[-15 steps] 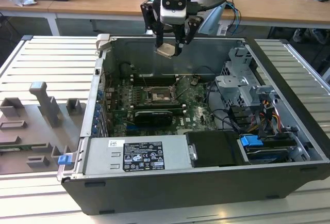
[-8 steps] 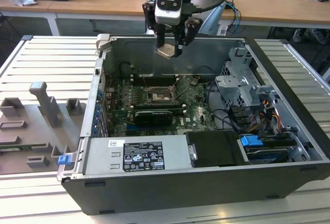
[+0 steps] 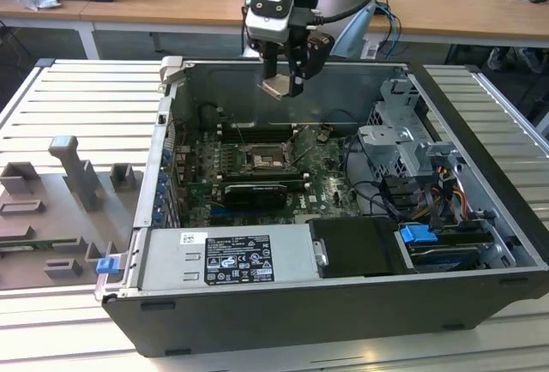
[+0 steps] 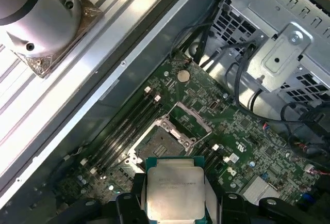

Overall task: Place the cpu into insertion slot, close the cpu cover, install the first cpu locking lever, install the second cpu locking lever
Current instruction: 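Place the cpu into insertion slot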

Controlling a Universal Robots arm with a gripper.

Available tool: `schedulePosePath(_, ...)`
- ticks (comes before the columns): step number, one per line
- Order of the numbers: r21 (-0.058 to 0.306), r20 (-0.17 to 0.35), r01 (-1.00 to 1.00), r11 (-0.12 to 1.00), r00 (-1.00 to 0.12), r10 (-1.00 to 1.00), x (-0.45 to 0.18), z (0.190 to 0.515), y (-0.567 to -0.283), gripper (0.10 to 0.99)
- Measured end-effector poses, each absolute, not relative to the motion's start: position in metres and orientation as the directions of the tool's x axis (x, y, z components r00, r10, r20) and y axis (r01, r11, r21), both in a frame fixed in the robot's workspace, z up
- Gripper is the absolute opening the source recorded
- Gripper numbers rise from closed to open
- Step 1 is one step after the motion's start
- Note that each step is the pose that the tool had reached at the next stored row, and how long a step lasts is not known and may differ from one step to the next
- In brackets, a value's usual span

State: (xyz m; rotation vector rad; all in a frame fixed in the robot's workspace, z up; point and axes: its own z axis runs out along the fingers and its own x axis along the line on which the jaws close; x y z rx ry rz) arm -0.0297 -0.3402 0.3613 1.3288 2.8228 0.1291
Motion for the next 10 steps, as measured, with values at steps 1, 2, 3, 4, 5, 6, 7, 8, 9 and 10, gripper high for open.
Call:
schedulePosePath(1,0.083,0.018,0.78,0.62,-0.623,0.782,-0.0297,0.3608,-0.3402,0.541)
schedulePosePath(2,0.083,0.018,0.789,0.609,-0.612,0.791,-0.0297,0.3604,-0.3402,0.541)
schedulePosePath(3,0.083,0.018,0.797,0.599,-0.602,0.798,-0.0297,0.3601,-0.3402,0.541)
schedulePosePath(4,0.083,0.018,0.807,0.584,-0.587,0.809,-0.0297,0.3597,-0.3402,0.541)
schedulePosePath(5,0.083,0.018,0.822,0.564,-0.567,0.824,-0.0297,0.3591,-0.3402,0.541)
schedulePosePath(6,0.083,0.018,0.831,0.55,-0.553,0.833,-0.0297,0.3587,-0.3402,0.541)
schedulePosePath(7,0.083,0.018,0.837,0.541,-0.544,0.839,-0.0297,0.3585,-0.3402,0.541)
schedulePosePath(8,0.083,0.018,0.843,0.532,-0.535,0.845,-0.0297,0.3581,-0.3402,0.541)
schedulePosePath(9,0.083,0.018,0.853,0.515,-0.518,0.855,-0.0297,0.3575,-0.3402,0.541)
schedulePosePath(10,0.083,0.018,0.863,0.498,-0.501,0.865,-0.0298,0.357,-0.3402,0.541)
